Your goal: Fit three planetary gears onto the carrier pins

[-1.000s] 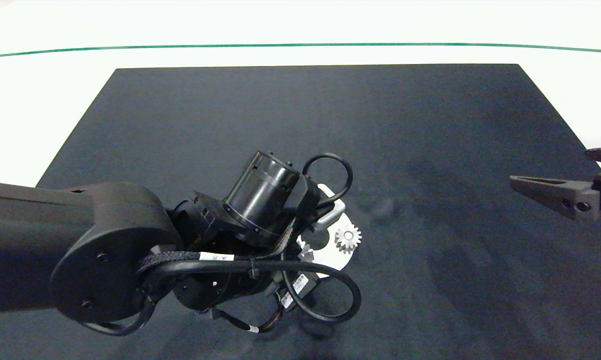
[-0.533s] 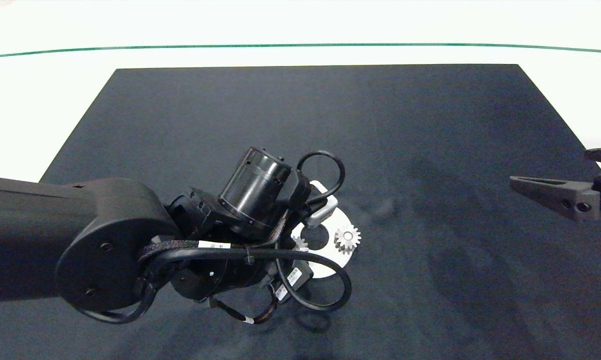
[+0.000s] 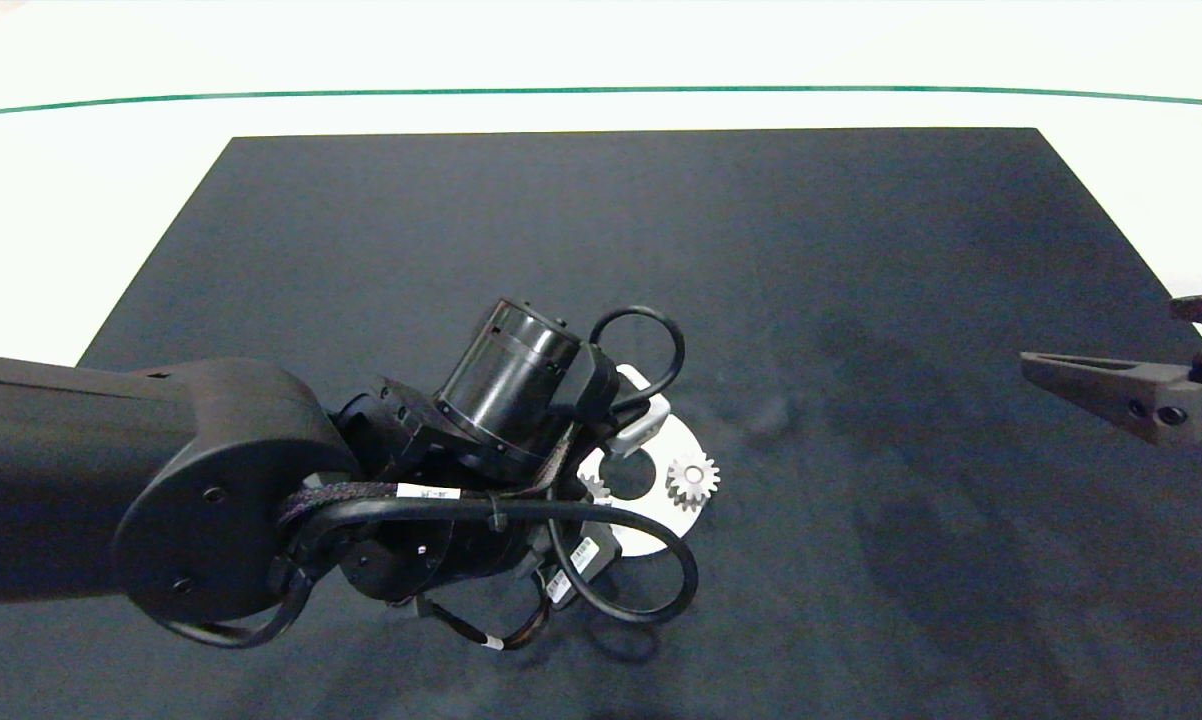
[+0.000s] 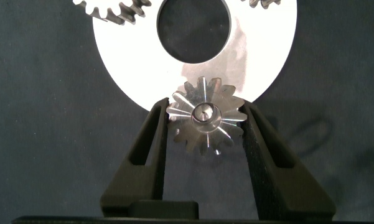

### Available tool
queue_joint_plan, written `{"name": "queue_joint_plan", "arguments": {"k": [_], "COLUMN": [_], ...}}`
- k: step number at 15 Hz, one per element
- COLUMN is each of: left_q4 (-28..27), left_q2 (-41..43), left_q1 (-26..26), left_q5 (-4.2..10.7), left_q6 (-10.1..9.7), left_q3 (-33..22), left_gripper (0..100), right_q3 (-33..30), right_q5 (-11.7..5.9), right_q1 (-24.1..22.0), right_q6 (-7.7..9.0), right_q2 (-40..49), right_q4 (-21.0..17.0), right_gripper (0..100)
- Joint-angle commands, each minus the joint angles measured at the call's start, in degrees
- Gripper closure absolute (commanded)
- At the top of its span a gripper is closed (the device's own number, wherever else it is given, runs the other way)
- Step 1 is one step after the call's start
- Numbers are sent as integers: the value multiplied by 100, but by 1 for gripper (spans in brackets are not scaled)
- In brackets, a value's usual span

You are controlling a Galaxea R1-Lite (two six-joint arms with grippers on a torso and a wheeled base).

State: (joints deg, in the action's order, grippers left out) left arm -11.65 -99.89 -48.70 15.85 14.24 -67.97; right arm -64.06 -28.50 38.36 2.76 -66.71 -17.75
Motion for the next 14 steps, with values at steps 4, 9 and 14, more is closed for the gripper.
{"name": "queue_joint_plan", "arguments": {"k": [4, 9, 14], "left_q4": [49, 49, 23], "left_q2": [-13, 5, 409], "left_q1": [-43, -43, 54], "left_q5": [32, 32, 32], "left_q6": [-26, -18, -114], "left_q3": [21, 30, 47], "left_gripper": [0, 0, 0], "right_q3": [-1, -1, -1], "right_q5": [-15, -24, -24], "right_q1": [4, 4, -31], "right_q6": [6, 15, 15], "right_q2": [44, 53, 17], "right_q4": [-9, -9, -9], "right_gripper": [0, 0, 0]}}
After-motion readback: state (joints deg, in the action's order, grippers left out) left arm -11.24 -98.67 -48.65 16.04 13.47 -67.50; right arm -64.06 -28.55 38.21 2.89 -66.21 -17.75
